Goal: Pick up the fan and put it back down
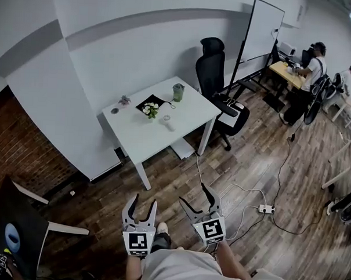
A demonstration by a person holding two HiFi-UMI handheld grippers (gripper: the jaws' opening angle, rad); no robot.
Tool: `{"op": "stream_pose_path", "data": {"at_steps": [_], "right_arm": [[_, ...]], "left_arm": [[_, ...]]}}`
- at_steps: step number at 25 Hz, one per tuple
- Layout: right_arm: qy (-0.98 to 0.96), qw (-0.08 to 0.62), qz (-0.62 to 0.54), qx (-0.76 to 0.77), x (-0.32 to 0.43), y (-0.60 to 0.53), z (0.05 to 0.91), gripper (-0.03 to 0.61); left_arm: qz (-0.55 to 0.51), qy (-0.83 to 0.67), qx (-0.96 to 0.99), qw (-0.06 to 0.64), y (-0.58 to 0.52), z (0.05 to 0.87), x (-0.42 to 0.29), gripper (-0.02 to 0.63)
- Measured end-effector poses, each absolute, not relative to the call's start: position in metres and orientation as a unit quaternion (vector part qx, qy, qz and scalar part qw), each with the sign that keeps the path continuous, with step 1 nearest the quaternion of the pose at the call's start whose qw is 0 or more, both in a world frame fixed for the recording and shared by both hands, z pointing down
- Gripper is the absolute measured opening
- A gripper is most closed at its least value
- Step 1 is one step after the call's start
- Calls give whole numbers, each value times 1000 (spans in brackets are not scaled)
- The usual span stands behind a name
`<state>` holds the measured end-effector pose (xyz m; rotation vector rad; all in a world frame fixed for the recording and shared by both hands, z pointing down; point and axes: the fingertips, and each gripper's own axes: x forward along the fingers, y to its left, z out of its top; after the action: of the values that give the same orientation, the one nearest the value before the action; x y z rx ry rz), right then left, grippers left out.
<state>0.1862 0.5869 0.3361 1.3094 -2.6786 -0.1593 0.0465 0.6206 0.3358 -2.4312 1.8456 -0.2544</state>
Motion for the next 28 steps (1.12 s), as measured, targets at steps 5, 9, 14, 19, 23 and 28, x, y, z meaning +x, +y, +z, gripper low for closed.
{"op": "stream_pose_path", "data": {"at_steps": [5,9,14,19,23,28], "right_arm": [[-886,83,-48,453,167,551,338,360],[-881,89,-47,463,146,524,339,360],[-872,103,-50,475,127,499,339,359],[-864,115,-47,488,120,484,343,359],[-863,120,-51,488,114,467,346,358],[-866,114,-51,484,105,438,349,357]], "left_arm": [[-86,585,-805,41,577,336,26,230],[-84,570,-816,40,544,337,10,230],[-75,554,-829,31,511,340,-8,230],[-67,543,-836,26,490,343,-17,230],[-60,544,-837,25,472,345,-24,230],[-60,548,-834,29,448,346,-32,229]]}}
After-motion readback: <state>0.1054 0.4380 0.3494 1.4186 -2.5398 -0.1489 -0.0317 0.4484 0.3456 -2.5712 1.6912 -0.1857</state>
